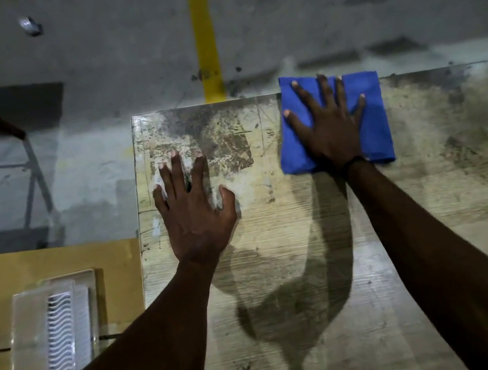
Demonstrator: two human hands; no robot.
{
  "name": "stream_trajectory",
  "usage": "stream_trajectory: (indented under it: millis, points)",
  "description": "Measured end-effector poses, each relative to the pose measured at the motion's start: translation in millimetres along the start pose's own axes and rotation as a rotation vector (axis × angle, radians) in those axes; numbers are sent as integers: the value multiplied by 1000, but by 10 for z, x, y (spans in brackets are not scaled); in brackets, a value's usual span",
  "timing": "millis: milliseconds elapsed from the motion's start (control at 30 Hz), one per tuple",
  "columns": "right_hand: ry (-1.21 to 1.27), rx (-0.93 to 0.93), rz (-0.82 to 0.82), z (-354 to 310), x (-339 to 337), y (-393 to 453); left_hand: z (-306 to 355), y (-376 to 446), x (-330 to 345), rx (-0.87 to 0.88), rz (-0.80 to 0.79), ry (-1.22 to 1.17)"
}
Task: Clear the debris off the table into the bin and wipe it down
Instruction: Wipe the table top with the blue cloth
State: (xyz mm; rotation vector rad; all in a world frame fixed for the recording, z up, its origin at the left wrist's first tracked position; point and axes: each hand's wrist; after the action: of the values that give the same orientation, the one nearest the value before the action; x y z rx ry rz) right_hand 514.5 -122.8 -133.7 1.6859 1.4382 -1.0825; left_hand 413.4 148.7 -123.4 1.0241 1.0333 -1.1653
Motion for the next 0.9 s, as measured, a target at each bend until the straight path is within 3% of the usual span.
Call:
stream_trajectory:
  millis: [100,333,600,800,900]
  points:
    - [2,20,-1,13,17,57,6,6,2,-3,3,2]
    - [-34,-78,-28,164,-25,-1222,30,13,-20,-5,-2,-22]
    - [1,56,2,268,-117,36,9,3,-8,-5,1,-10]
    - [-51,-21,9,80,24,-1251,9,-1,-17,-6,-8,-15]
    - [-32,-27,-6,48,64,-1414,-1,7,-8,-2,-12,-3]
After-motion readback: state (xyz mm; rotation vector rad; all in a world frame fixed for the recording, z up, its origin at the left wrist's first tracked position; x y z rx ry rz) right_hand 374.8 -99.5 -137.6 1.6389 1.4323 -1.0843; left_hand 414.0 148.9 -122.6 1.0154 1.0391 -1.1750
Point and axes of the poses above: each hand's wrist, its own y-axis towards the middle knuckle, its own x-axis out of the palm, z = x × y, and after that the axes turned 12 degrees about y, right-handed
